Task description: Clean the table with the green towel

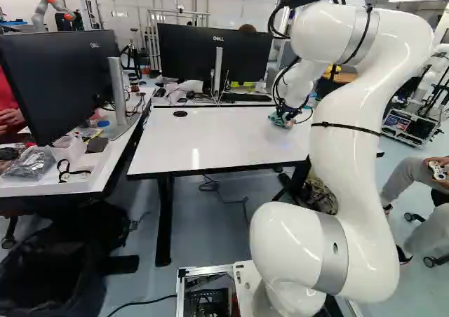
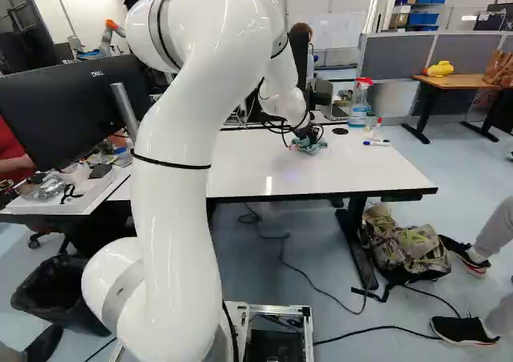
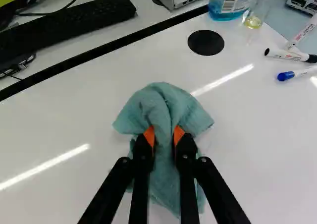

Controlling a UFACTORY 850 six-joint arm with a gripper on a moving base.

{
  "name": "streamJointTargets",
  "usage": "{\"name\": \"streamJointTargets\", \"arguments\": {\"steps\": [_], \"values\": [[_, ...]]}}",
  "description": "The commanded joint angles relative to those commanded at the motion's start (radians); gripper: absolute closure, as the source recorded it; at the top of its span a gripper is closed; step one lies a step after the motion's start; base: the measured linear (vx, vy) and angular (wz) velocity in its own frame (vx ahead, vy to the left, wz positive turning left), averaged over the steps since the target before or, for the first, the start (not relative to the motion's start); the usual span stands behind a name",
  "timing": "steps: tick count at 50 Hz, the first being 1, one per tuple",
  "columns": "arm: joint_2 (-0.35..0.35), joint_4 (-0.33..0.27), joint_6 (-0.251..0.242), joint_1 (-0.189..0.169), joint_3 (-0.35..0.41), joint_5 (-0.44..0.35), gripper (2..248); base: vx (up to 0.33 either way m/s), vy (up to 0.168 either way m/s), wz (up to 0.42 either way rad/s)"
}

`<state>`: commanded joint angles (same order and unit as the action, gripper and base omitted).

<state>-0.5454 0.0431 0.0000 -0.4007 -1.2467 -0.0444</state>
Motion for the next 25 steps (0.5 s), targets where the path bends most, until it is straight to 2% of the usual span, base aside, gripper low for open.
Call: {"name": "streamJointTargets", "arguments": {"steps": [13,25], "values": [[0.044,0.0,0.0,-0.019,0.059,0.0,189,0.0,0.0,0.0],[0.051,0.0,0.0,-0.05,0.068,0.0,189,0.0,0.0,0.0]]}}
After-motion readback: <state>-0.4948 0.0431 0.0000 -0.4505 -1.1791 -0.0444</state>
